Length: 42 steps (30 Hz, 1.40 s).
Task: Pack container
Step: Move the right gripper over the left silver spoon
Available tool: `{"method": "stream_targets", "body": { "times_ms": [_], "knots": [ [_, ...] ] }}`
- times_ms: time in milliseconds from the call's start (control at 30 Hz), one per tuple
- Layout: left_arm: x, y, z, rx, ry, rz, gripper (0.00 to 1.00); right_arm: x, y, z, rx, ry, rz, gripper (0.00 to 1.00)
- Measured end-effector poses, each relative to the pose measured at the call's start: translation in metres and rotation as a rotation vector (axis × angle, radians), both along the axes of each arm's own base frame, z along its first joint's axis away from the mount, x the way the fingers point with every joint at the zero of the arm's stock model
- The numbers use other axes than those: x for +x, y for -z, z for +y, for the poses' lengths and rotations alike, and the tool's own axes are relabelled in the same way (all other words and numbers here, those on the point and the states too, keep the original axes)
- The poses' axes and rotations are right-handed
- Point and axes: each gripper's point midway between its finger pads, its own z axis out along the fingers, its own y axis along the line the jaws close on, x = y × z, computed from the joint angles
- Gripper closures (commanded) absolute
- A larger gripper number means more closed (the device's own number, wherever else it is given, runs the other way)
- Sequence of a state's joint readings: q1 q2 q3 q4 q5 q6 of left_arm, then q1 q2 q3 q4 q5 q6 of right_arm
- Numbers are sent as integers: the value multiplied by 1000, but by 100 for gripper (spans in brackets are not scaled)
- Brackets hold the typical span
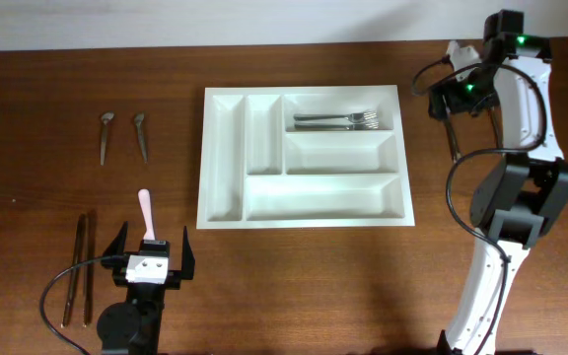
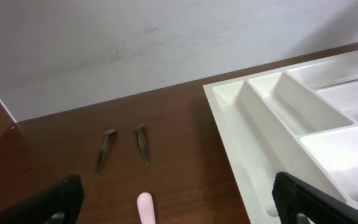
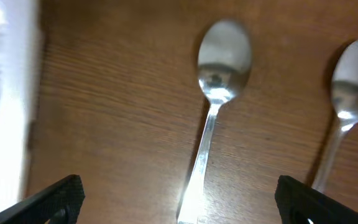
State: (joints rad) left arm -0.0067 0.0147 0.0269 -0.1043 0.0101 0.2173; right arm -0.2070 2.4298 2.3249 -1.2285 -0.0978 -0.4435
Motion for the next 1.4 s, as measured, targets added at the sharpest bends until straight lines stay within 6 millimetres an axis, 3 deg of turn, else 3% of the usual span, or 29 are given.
{"method": "stream_targets", "body": {
  "times_ms": [267,633,1400],
  "knots": [
    [0,0,0,0,0,0,1,-6,32,-8,-5,91,74,1],
    [0,0,0,0,0,0,1,-12,41,-24,3,144,102,1],
    [0,0,0,0,0,0,1,-3,51,-25,-3,142,79,1]
  ]
}}
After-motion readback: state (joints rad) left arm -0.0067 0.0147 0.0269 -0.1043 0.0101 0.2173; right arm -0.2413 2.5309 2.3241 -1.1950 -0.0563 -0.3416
